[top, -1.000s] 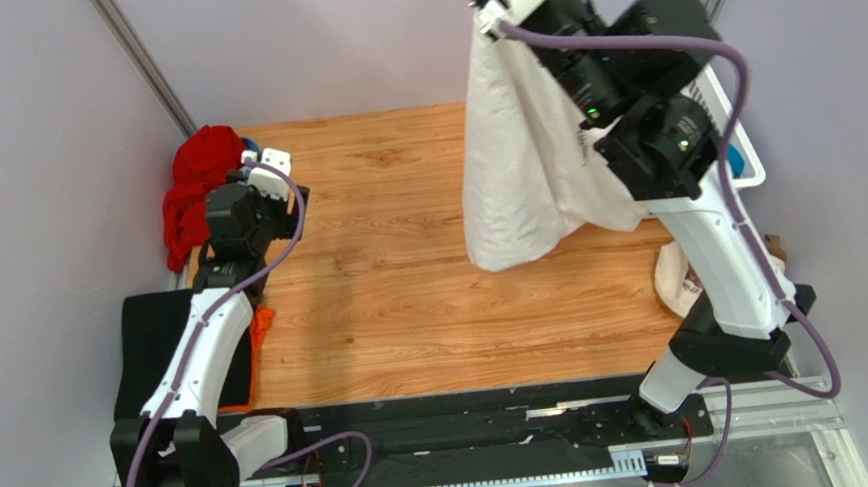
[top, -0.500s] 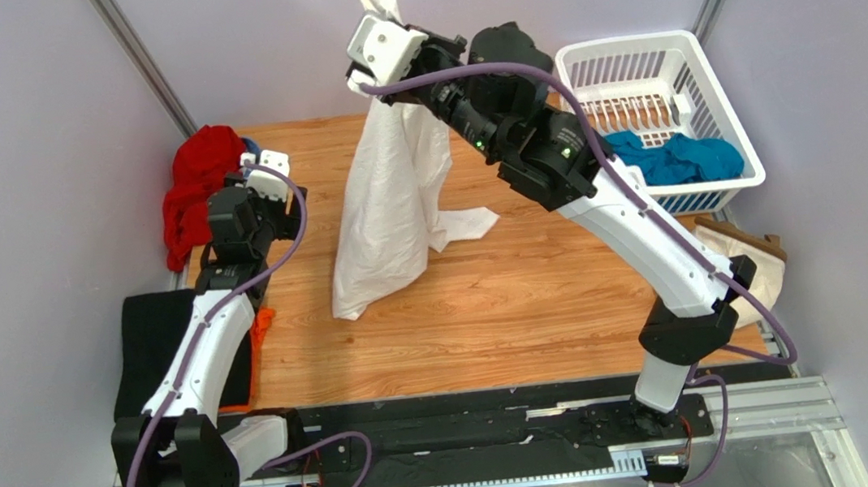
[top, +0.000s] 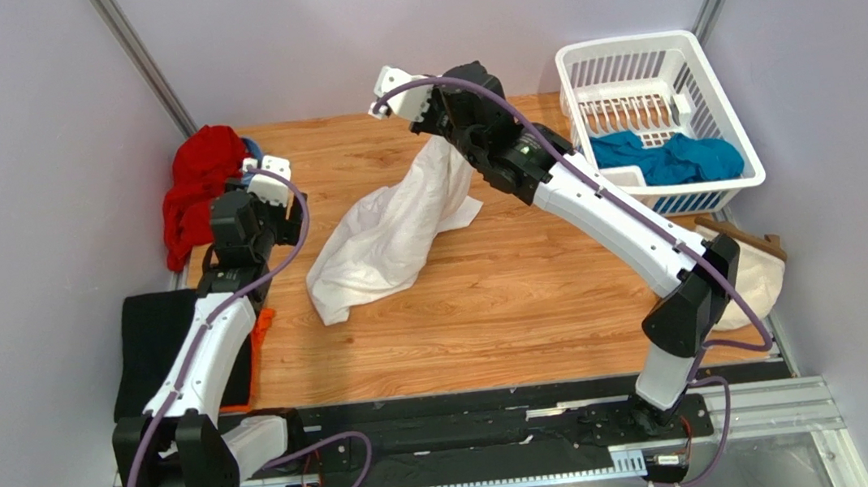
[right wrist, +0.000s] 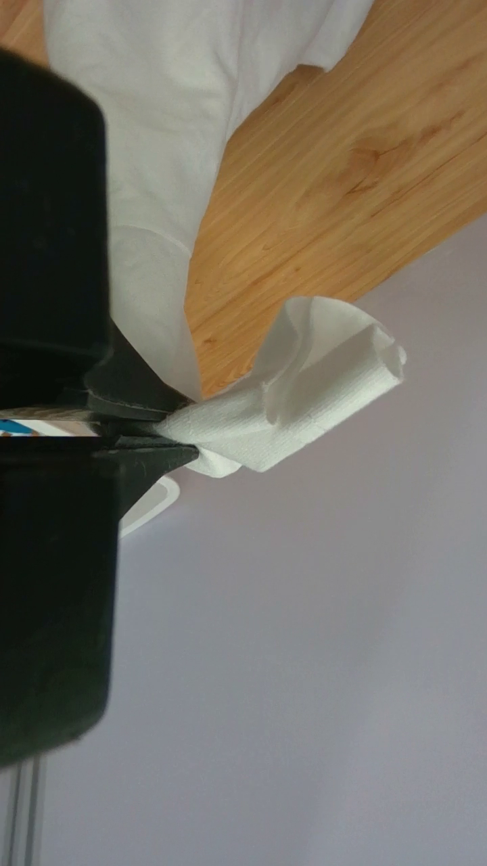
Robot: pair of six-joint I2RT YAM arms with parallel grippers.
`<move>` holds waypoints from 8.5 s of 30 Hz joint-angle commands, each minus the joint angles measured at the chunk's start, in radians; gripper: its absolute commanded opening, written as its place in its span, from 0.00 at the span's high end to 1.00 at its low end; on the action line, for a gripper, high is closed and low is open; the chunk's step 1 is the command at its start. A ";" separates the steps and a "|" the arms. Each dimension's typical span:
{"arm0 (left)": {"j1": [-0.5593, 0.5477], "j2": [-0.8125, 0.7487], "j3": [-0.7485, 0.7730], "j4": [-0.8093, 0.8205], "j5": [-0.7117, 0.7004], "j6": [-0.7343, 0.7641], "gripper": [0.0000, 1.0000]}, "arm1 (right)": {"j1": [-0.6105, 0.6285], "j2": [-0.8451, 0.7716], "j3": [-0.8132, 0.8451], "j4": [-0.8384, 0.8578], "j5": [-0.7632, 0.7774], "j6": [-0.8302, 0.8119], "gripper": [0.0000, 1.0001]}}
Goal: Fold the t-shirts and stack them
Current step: Move the tshirt to the center of the board, then flatten the tshirt out
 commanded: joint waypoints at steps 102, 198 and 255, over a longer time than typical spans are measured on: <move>-0.141 0.563 0.447 -0.351 0.200 0.198 0.18 | -0.346 -0.102 -0.626 -0.305 -0.346 0.451 1.00; -0.141 0.043 0.935 -0.594 0.086 0.020 1.00 | -0.421 -0.330 0.339 -0.325 -0.123 0.409 1.00; -0.141 0.086 1.039 -0.387 -0.246 0.063 1.00 | -0.437 -0.372 0.313 -0.066 0.070 0.090 1.00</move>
